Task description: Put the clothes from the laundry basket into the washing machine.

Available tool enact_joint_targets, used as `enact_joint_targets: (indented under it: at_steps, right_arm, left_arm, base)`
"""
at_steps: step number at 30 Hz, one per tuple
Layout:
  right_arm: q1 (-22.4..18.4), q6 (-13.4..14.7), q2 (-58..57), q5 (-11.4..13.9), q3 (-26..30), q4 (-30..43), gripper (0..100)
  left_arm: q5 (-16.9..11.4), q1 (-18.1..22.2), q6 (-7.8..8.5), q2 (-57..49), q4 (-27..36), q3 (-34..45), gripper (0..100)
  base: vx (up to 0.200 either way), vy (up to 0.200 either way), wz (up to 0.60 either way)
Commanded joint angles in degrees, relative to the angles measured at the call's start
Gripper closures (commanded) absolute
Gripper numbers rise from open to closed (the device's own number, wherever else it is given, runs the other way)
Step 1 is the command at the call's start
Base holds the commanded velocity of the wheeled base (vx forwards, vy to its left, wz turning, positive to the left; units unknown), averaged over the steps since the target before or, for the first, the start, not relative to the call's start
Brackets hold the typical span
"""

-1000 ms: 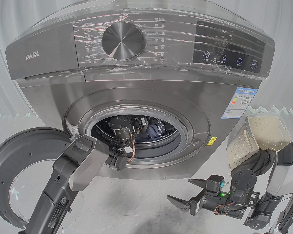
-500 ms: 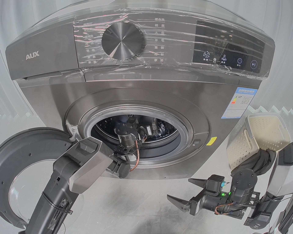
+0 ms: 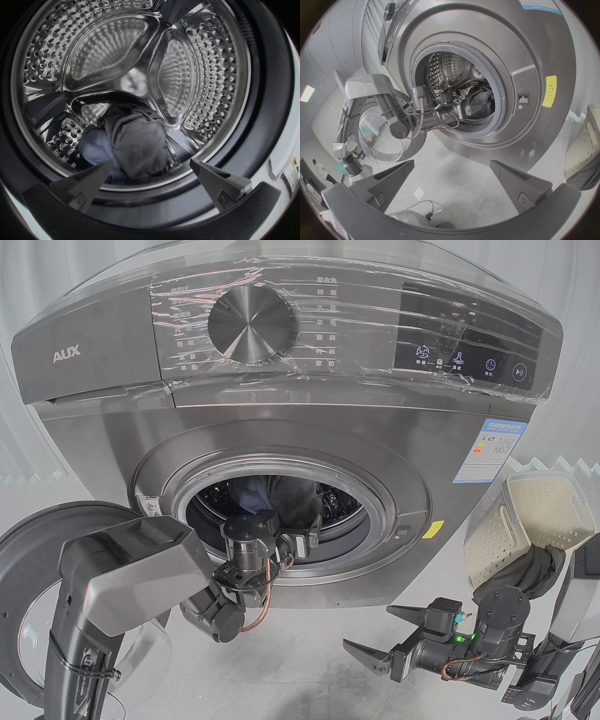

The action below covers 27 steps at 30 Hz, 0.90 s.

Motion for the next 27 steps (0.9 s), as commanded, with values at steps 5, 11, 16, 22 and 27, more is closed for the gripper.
enact_joint_targets:
  at_steps: [5, 11, 16, 22, 27]
  right_arm:
    - [0.6, 0.0, -1.7, 0.0, 1.2, 0.0, 0]
    - [0.5, 0.0, -2.6, 0.0, 2.8, -0.1, 0]
    - [-0.6, -0.2, -6.2, 0.0, 3.8, 0.0, 0]
    - [-3.0, 0.1, -11.6, -1.2, 6.3, 0.0, 0]
    - [-7.7, 0.1, -16.1, -1.3, 8.5, 0.5, 0]
  left_arm:
    - [0.0, -8.4, -0.14, -14.2, -4.8, 22.0, 0]
    - [0.2, -12.8, -0.67, -14.9, -12.6, 31.9, 0]
    - [0.4, -13.1, -4.27, -21.5, -12.6, 37.1, 0]
    - [2.5, -14.1, -7.79, -32.4, -12.6, 47.6, 0]
    - [5.4, -14.9, -8.23, -36.9, -12.6, 51.8, 0]
  base:
    - [0.0, 0.0, 0.0]
    - [0.0, 0.0, 0.0]
    - [0.0, 0.0, 0.0]
    - [0.0, 0.0, 0.0]
    - [0.0, 0.0, 0.0]
